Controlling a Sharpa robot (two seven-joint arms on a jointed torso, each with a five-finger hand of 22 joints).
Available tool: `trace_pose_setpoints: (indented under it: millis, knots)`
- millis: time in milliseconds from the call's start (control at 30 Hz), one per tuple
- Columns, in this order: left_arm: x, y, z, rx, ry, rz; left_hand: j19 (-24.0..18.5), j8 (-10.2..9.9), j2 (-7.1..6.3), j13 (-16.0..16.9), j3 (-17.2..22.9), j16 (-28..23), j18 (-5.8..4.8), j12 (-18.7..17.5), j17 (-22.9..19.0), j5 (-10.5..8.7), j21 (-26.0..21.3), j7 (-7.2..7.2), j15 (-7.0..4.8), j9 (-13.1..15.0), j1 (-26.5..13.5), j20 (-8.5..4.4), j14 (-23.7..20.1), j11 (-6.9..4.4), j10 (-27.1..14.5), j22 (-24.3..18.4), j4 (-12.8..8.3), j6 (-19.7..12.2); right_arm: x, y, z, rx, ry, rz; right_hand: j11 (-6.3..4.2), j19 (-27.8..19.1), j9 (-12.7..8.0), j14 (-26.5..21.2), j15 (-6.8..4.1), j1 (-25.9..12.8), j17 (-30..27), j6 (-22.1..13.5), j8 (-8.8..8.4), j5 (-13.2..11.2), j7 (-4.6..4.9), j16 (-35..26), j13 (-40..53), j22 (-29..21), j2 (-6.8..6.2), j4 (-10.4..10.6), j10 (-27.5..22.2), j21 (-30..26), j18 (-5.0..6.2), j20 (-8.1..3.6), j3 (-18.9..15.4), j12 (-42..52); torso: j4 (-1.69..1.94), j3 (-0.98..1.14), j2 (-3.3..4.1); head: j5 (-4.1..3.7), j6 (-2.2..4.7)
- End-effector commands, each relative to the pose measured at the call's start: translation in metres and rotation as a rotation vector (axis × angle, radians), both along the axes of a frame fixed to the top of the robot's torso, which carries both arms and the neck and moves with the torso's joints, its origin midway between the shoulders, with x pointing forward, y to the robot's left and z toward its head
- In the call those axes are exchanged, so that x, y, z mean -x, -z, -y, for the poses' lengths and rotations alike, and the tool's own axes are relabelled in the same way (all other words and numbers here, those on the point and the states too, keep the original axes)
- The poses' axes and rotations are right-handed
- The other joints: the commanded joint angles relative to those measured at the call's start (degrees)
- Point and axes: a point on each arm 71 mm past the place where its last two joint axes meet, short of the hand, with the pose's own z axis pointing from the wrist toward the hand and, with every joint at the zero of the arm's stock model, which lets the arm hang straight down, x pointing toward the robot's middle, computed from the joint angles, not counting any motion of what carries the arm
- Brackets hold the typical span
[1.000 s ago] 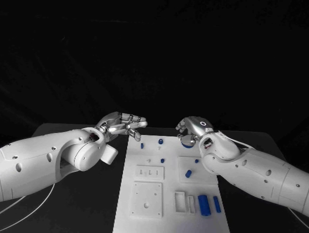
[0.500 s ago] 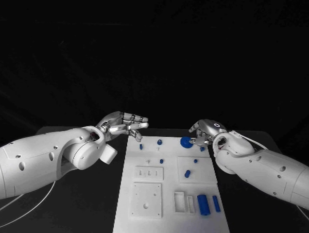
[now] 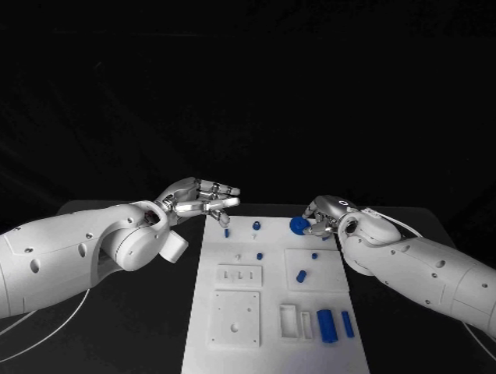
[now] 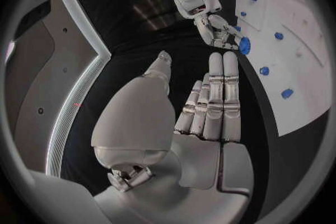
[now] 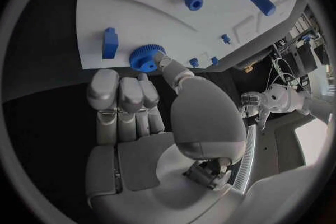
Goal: Assemble the parts on the task board
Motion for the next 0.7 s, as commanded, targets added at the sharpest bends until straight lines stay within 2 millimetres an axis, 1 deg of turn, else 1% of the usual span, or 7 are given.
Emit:
trace_pose_setpoints:
  millis: [33,67,100,267,367,533,700]
  knots:
    - [0.0011,-0.0009,0.0037,0.005,0.033,0.007,0.12,-0.09,0.02,0.00,-0.04,-0.11,0.06,0.04,0.09,-0.29,-0.15,-0.07,-0.04,-0.03,0.25,-0.35,0.24,-0.34,-0.15,-0.06,0.22,-0.22,-0.0007,0.0029,-0.0031,0.008,-0.022,-0.023,0.09,2.39,0.03,0.44,0.11,0.10,0.12,0.59,-0.07,0.15,0.01,0.16,0.28,7.08,0.61,0.11,0.32,0.45,-0.15,0.34,0.12,-0.13,0.21,0.04,0.17,-0.07,0.02]
    - [0.0010,-0.0007,0.0039,0.004,0.034,0.005,0.12,-0.09,0.02,0.00,-0.03,-0.12,0.06,0.05,0.10,-0.29,-0.16,-0.04,-0.03,-0.03,0.16,-0.34,0.25,-0.31,-0.14,-0.05,0.34,-0.28,-0.0012,0.0031,-0.0040,0.006,-0.021,-0.021,0.09,2.40,0.03,0.48,0.09,0.09,0.23,0.51,-0.08,0.07,0.02,0.27,0.40,7.11,0.64,0.14,0.47,0.61,-0.14,0.33,0.11,0.02,0.22,0.11,0.24,-0.07,0.05]
    - [0.0010,-0.0006,0.0040,0.003,0.034,0.005,0.12,-0.09,0.02,0.00,-0.03,-0.12,0.06,0.05,0.10,-0.29,-0.16,-0.04,-0.03,-0.03,0.16,-0.34,0.25,-0.31,-0.14,-0.05,0.34,-0.28,-0.0014,0.0031,-0.0046,0.004,-0.020,-0.019,0.11,2.42,0.03,0.51,0.13,0.05,0.30,0.46,-0.08,-0.01,0.04,0.34,0.50,7.15,0.62,0.21,0.54,0.87,-0.15,0.35,0.04,0.06,0.23,0.12,0.26,-0.08,0.03]
    - [0.0007,-0.0001,0.0036,-0.001,0.032,0.000,0.15,-0.09,0.16,0.00,0.06,-0.13,0.08,0.04,0.14,-0.29,-0.18,-0.03,-0.03,-0.03,0.04,-0.33,0.26,-0.31,-0.14,-0.03,0.63,-0.34,-0.0025,0.0028,-0.0055,-0.002,-0.011,-0.005,0.13,2.35,0.05,0.49,0.16,-0.11,0.48,0.27,-0.06,-0.39,0.04,0.46,0.83,7.15,0.63,0.84,0.69,1.23,-0.10,0.39,-0.54,0.07,0.09,0.04,0.17,0.20,-0.25]
    - [0.0005,0.0001,0.0031,-0.003,0.030,-0.002,0.16,-0.11,0.06,0.00,0.06,-0.13,0.09,0.05,0.17,-0.28,-0.19,0.04,-0.01,-0.04,-0.04,-0.32,0.26,-0.27,-0.15,-0.02,0.77,-0.51,-0.0032,0.0030,-0.0047,-0.002,-0.004,-0.002,0.18,2.31,0.01,0.49,0.19,-0.15,0.47,-0.12,-0.08,-0.73,0.12,0.42,0.74,7.16,0.51,1.01,0.61,1.31,-0.12,0.42,-0.71,-0.21,0.13,0.02,0.21,0.03,-0.23]
    - [0.0005,0.0005,0.0026,-0.006,0.030,-0.006,0.16,-0.08,0.04,0.00,0.13,-0.13,0.11,0.05,0.20,-0.29,-0.21,0.01,-0.01,-0.02,-0.01,-0.30,0.26,-0.28,-0.16,0.00,0.96,-0.42,-0.0042,0.0028,-0.0044,-0.007,0.001,0.007,0.16,2.22,0.04,0.47,0.18,0.06,0.40,-0.22,-0.07,-1.33,0.13,0.30,0.64,7.13,0.58,1.55,0.51,1.37,-0.09,0.43,-0.85,-0.72,0.09,0.03,0.20,0.03,-0.30]
    - [0.0005,0.0007,0.0021,-0.008,0.028,-0.009,0.17,-0.09,0.17,0.00,0.20,-0.11,0.13,0.05,0.25,-0.28,-0.23,0.05,0.00,-0.03,0.05,-0.28,0.26,-0.22,-0.18,0.03,0.98,-0.49,-0.0045,0.0018,-0.0062,-0.012,0.001,0.015,0.15,2.18,0.04,0.48,0.17,0.10,0.35,-0.29,-0.07,-1.72,0.14,0.21,0.56,7.12,0.49,1.78,0.48,1.36,-0.10,0.42,-0.83,-0.98,0.09,0.04,0.19,-0.06,-0.52]
